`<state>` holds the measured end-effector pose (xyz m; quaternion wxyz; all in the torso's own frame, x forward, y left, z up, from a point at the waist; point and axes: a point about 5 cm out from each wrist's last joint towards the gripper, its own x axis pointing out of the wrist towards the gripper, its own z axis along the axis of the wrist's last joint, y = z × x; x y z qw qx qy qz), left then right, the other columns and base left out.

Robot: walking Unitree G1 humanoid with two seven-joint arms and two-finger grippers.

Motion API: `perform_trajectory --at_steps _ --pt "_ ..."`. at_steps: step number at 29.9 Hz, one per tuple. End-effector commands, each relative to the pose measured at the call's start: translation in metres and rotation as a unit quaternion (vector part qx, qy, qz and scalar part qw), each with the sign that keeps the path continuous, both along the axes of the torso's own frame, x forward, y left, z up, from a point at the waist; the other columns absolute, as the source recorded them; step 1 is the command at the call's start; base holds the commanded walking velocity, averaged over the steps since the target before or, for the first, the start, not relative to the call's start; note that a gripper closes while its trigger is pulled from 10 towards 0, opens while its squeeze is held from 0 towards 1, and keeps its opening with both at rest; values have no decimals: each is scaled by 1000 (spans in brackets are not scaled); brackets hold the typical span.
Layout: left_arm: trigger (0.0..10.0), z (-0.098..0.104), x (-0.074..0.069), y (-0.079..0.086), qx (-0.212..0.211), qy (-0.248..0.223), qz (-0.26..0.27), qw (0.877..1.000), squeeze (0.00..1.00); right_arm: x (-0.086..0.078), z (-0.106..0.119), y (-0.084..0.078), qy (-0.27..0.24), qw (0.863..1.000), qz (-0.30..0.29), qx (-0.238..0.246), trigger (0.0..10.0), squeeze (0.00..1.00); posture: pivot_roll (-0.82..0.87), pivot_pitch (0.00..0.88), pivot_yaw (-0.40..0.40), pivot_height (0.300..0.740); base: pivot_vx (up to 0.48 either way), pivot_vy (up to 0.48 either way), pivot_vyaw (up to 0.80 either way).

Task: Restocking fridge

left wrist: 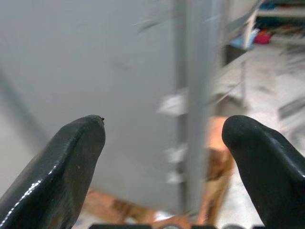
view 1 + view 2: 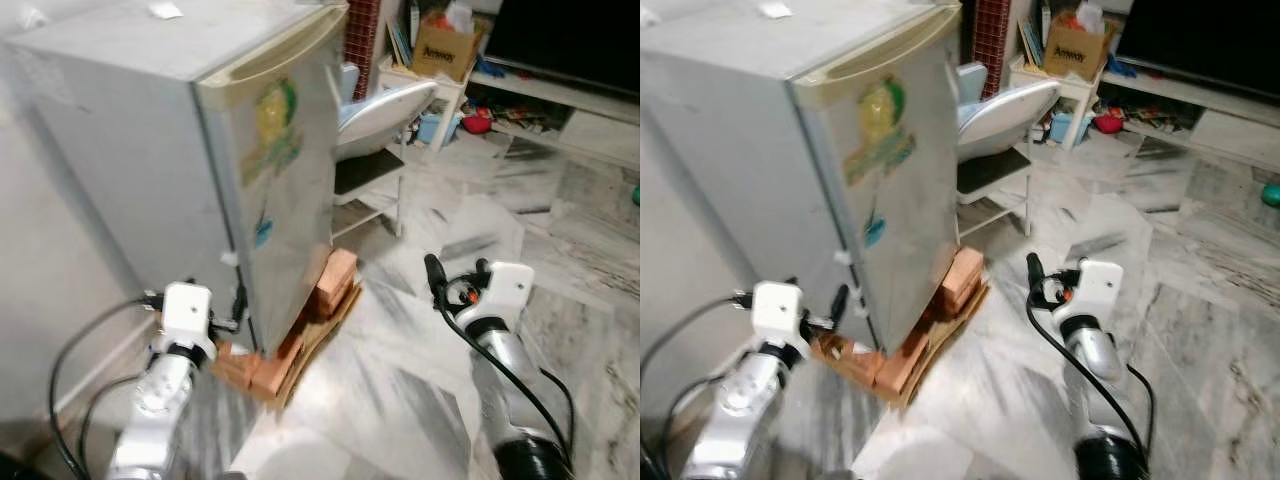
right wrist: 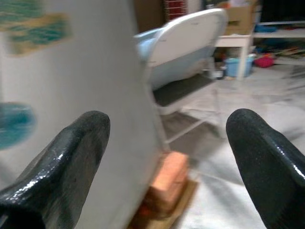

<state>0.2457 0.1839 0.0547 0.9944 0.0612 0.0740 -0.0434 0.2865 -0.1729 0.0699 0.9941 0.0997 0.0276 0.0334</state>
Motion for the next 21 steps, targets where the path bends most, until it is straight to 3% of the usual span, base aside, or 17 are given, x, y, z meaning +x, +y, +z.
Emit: perform_trajectory --at_steps 1,6,21 --pt "10000 7 5 -5 3 -18 -11 1000 0 1 3 -10 0 1000 -12 -11 10000 0 16 0 -31 740 0 0 -800" --pt "10000 6 5 -3 19 -13 -10 1000 0 2 3 -9 -1 1000 -11 -13 10000 0 18 0 -27 740 0 0 -800" --pt "10000 8 7 0 14 -21 -9 1000 0 3 3 -11 -1 1000 -12 -20 10000 0 17 0 -37 740 0 0 -800"
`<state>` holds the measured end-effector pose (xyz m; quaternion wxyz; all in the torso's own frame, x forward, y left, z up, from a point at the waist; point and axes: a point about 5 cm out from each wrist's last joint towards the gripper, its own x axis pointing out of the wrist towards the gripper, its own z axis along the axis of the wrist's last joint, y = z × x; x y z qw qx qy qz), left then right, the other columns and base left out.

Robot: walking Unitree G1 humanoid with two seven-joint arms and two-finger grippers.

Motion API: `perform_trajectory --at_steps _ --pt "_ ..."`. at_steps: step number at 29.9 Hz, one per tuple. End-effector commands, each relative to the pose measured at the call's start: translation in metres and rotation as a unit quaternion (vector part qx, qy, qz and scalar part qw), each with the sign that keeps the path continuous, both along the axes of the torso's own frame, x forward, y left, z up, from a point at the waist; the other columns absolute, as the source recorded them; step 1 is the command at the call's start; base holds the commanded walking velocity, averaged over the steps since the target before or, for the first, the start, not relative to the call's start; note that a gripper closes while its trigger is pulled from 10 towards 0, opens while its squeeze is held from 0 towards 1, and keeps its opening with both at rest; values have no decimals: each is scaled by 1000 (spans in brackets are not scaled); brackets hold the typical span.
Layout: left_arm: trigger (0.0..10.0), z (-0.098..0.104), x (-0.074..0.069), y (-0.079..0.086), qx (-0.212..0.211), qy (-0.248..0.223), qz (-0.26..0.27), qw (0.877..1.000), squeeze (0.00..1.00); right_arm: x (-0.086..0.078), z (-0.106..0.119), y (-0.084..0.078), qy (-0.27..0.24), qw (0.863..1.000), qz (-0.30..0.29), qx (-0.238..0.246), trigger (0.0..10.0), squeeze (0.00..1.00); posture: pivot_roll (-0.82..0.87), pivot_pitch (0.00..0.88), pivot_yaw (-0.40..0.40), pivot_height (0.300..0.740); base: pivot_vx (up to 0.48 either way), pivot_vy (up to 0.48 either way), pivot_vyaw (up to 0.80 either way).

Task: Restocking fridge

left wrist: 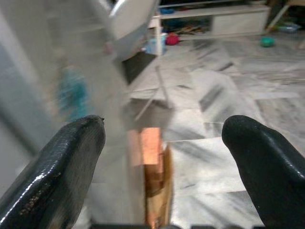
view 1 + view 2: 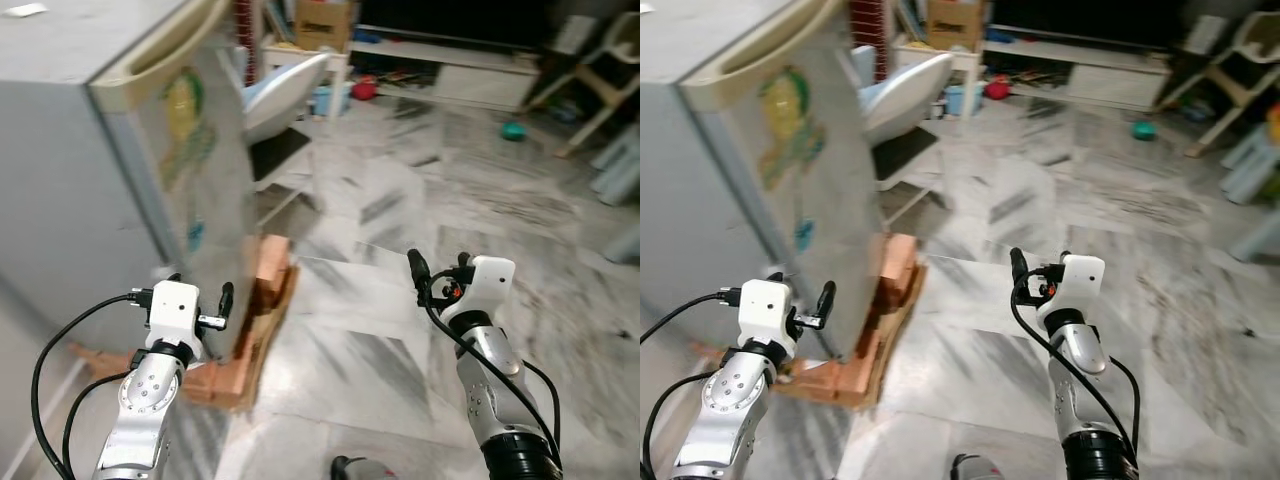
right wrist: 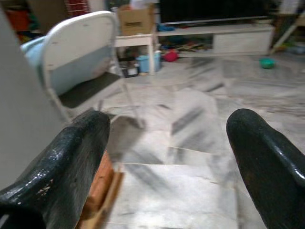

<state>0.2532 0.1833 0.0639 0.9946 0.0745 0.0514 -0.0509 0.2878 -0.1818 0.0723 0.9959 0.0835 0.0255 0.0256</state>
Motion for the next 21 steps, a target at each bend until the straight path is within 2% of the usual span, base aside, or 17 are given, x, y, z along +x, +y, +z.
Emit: perform_trajectory --at_steps 1,6,10,14,19,21 --pt "10000 -1 0 1 2 2 3 1000 0 2 1 -2 0 1000 -4 -4 10000 0 17 0 -39 740 0 0 -800" --pt "10000 -2 0 4 9 3 19 1000 0 2 2 -4 -2 1000 -3 -8 10000 0 17 0 -45 740 0 0 0" --pt "10000 1 4 18 25 -7 62 998 0 0 2 -5 -2 1000 -1 -13 10000 0 13 0 -49 740 0 0 0" --pt "10000 2 7 29 29 -9 83 996 0 -3 0 -7 3 1000 -1 -16 10000 0 12 0 -52 740 0 0 0" --pt "10000 3 13 29 39 -9 62 997 0 -7 -3 -6 10 1000 4 -18 10000 0 9 0 -64 740 0 0 0" --pt "10000 4 20 31 41 -11 59 997 0 -9 -3 -5 12 1000 9 -20 10000 0 4 9 -68 740 0 0 0"
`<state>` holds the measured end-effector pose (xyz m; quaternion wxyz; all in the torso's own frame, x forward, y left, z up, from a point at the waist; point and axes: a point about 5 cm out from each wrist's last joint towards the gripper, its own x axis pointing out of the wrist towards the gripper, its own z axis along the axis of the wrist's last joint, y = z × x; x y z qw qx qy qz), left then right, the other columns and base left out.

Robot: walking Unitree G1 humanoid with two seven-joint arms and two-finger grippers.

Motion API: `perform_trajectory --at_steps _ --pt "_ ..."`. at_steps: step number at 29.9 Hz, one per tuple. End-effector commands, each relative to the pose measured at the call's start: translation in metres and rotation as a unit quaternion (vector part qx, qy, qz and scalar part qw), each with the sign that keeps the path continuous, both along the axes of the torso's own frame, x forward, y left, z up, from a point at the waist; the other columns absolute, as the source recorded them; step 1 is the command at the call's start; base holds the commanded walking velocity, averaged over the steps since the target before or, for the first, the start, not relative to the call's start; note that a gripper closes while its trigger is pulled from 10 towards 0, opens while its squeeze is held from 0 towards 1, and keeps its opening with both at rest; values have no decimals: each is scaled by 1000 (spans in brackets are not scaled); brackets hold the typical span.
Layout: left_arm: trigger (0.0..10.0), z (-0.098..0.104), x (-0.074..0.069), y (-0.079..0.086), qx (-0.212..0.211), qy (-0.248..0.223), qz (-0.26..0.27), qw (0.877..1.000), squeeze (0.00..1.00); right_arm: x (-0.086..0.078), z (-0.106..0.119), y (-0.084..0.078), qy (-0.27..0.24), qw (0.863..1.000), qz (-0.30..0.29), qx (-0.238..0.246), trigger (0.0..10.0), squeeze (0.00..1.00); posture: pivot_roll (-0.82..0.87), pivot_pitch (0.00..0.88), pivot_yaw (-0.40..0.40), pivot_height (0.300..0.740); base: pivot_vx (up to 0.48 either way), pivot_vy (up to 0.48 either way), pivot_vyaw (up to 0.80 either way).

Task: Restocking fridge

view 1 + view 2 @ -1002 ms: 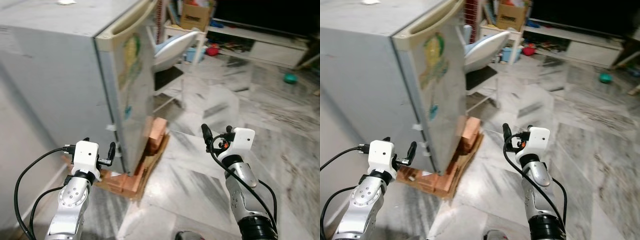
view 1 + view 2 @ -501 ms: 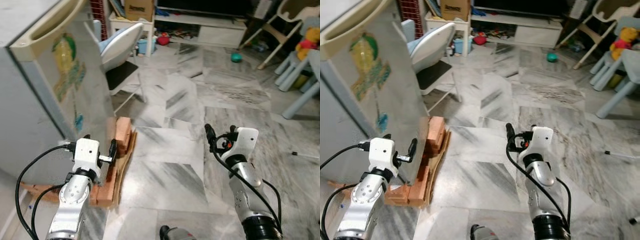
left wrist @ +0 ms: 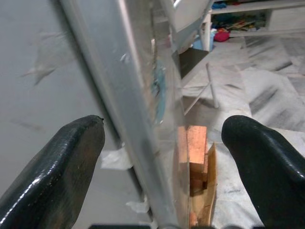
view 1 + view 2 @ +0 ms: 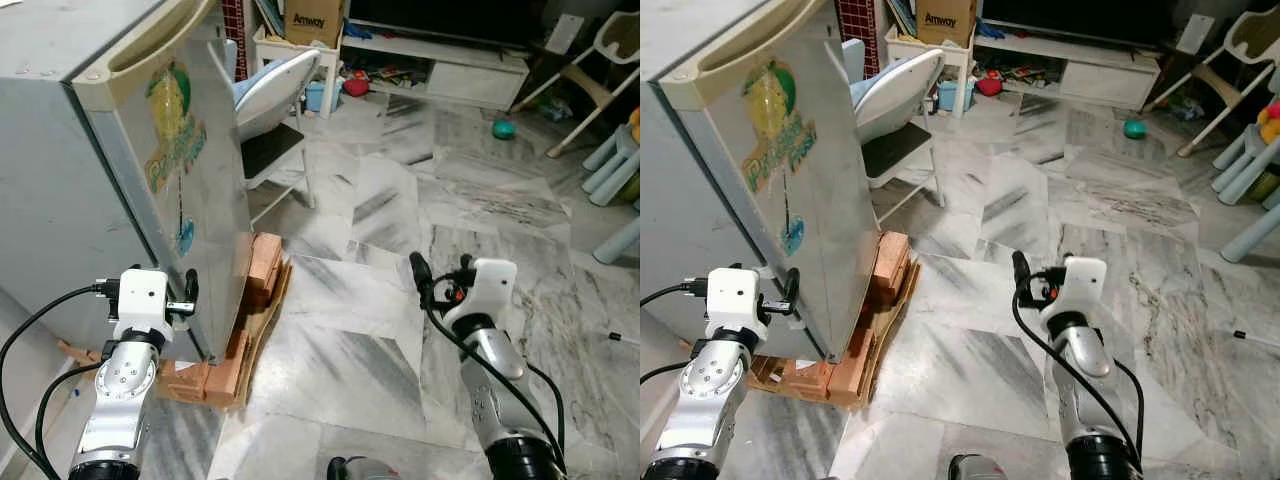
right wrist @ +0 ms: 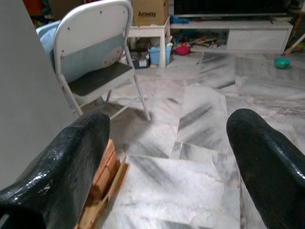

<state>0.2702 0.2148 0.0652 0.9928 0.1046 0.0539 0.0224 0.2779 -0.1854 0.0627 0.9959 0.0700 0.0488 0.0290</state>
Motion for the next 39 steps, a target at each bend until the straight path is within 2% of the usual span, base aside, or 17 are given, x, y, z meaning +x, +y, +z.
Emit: perform_trajectory --at_steps 1,3,4,5,12,23,27,30,31,32,33,36,37,38,39 --pt "10000 4 9 2 5 -2 -7 1000 0 0 7 -1 -11 1000 5 -7 10000 0 2 12 -73 740 0 0 0" --pt "10000 10 23 11 13 -6 8 1000 0 -1 8 -3 -10 1000 7 -8 10000 0 -3 24 -80 740 0 0 0" --pt "10000 10 23 11 13 -6 8 1000 0 -1 8 -3 -10 1000 7 -8 10000 0 -3 24 -80 740 0 0 0" --pt "10000 13 30 15 22 -9 16 1000 0 -2 8 -4 -8 1000 8 -10 10000 0 -7 30 -81 740 0 0 0" --pt "10000 24 45 30 31 -18 57 998 0 -8 7 -9 -3 1000 5 -18 10000 0 -26 40 -76 740 0 0 0" --pt "10000 35 69 19 19 -25 40 999 0 -16 7 -8 8 1000 4 -15 10000 0 -29 65 -77 740 0 0 0" --pt "10000 41 80 9 11 -30 25 999 0 -19 6 -8 17 1000 2 -8 10000 0 -33 66 -75 740 0 0 0" --pt "10000 45 87 -3 4 -31 6 999 0 -25 -2 -11 44 999 4 -18 10000 0 -36 66 -74 740 0 0 0" --pt "10000 47 90 -9 4 -32 -6 999 0 -30 -13 -17 85 993 6 -86 10000 0 -34 65 -73 740 0 0 0" --pt "10000 47 91 -11 5 -32 -9 999 0 -32 -17 -20 102 988 6 -117 10000 0 -34 65 -73 740 0 0 0" --pt "10000 49 94 -20 5 -34 -24 999 0 -42 -31 -29 152 980 -1 -131 10000 0 -33 66 -74 740 0 0 0" --pt "10000 52 98 -34 -3 -39 -46 998 0 -54 -42 -38 192 975 -8 -106 10000 0 -33 68 -73 740 0 0 0" --pt "10000 55 100 -46 -6 -43 -68 997 0 -60 -46 -43 213 970 -7 -115 10000 0 -33 68 -74 740 0 0 0" --pt "10000 55 100 -46 -6 -43 -68 997 0 -60 -46 -43 213 970 -7 -115 10000 0 -33 68 -74 740 0 0 0" --pt "10000 59 102 -76 -14 -48 -124 991 0 -64 -50 -44 232 966 5 -117 10000 0 -30 66 -76 740 0 0 0"
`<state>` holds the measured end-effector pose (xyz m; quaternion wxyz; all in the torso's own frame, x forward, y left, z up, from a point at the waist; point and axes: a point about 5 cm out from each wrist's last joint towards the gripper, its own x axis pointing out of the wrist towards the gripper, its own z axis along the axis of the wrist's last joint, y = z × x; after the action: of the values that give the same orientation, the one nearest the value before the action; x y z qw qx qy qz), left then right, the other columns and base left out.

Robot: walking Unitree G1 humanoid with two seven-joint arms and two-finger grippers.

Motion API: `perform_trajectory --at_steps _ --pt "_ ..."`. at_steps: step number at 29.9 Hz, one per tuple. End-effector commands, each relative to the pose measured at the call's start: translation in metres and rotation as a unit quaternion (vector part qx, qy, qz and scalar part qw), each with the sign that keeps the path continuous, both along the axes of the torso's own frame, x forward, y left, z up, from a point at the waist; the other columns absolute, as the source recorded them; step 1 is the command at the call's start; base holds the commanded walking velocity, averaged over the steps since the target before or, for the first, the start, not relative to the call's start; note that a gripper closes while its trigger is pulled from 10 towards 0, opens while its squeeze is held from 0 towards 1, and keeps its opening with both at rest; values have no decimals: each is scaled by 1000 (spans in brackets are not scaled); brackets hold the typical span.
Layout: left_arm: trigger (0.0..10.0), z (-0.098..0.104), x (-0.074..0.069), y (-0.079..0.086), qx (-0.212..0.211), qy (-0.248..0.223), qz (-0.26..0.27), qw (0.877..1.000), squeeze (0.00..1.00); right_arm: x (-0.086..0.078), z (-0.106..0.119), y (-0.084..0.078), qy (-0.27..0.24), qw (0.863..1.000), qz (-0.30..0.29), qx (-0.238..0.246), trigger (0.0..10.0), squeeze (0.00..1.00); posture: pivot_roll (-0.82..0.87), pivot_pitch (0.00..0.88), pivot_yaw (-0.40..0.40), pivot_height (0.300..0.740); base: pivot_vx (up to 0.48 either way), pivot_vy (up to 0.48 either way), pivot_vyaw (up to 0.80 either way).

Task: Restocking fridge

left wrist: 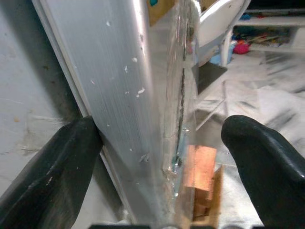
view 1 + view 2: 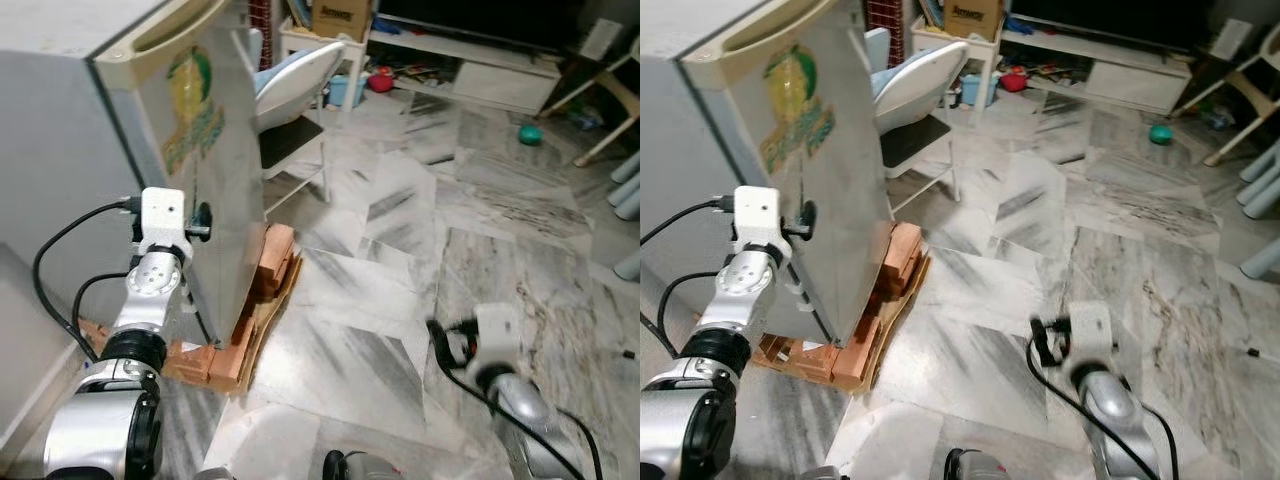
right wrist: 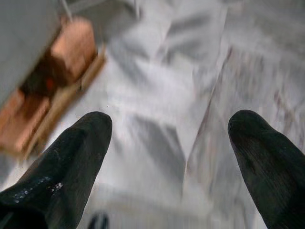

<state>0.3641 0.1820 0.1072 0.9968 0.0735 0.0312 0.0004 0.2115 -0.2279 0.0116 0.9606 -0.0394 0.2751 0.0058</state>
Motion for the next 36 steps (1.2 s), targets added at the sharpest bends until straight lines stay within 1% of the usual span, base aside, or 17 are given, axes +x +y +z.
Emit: perform_trajectory --at_steps 1,2,3,4,7,9,11,15,16,18,19,20,22,25,27,33,36 --pt "10000 18 8 -55 16 -34 -125 991 0 1 0 -1 13 1000 8 -1 10000 0 -30 65 -77 740 0 0 0" --pt "10000 25 3 -100 -22 -41 -205 978 0 0 -1 2 21 1000 23 -2 10000 0 -23 65 -81 740 0 0 0" --pt "10000 28 -1 -120 -64 -33 -234 969 0 0 -1 2 26 999 29 -4 10000 0 -17 63 -82 740 0 0 0" --pt "10000 28 -1 -120 -64 -33 -234 969 0 0 -1 2 26 999 29 -4 10000 0 -17 63 -82 740 0 0 0" --pt "10000 44 -32 -188 -106 -39 -386 915 0 -3 -4 5 37 998 43 -2 10000 0 -11 60 -86 740 0 0 0" --pt "10000 49 -47 -207 -109 -42 -440 891 0 -4 -5 6 42 998 50 -2 10000 0 -13 58 -85 740 0 0 0" --pt "10000 47 -49 -209 -97 -42 -449 887 0 -6 -5 6 45 998 52 -1 10000 0 -18 56 -81 740 0 0 0" --pt "10000 42 -31 -182 -71 -50 -399 913 0 -7 -5 5 42 998 50 -1 10000 0 -20 57 -77 740 0 0 0" --pt "10000 41 -21 -159 -71 -47 -360 929 0 -7 -4 5 37 998 50 2 10000 0 -18 57 -76 740 0 0 0" --pt "10000 40 -17 -132 -62 -44 -328 941 0 -4 -1 5 23 999 49 -5 10000 0 -8 59 -74 740 0 0 0" --pt "10000 40 -17 -132 -62 -44 -328 941 0 -4 -1 5 23 999 49 -5 10000 0 -8 59 -74 740 0 0 0" --pt "10000 38 -19 -113 -62 -38 -305 950 0 3 5 6 -4 999 42 -5 10000 0 -1 60 -68 740 0 0 0" --pt "10000 35 -20 -98 -64 -37 -282 957 0 11 13 8 -32 999 37 4 10000 0 3 61 -64 740 0 0 0" --pt "10000 27 -30 -69 -47 -38 -235 970 0 24 28 11 -77 996 34 4 10000 0 29 68 -62 740 0 -269 0" --pt "10000 22 -51 -47 -31 -41 -216 975 0 36 43 13 -132 991 13 10 10000 0 36 78 -69 740 120 -358 0" --pt "10000 9 -73 -27 -27 -16 -187 982 0 44 50 18 -164 986 -4 11 10000 0 37 78 -74 740 80 -406 0" --pt "10000 -1 -88 -11 0 -7 -161 987 0 53 56 30 -186 982 19 -23 10000 0 39 74 -76 740 176 -406 0"
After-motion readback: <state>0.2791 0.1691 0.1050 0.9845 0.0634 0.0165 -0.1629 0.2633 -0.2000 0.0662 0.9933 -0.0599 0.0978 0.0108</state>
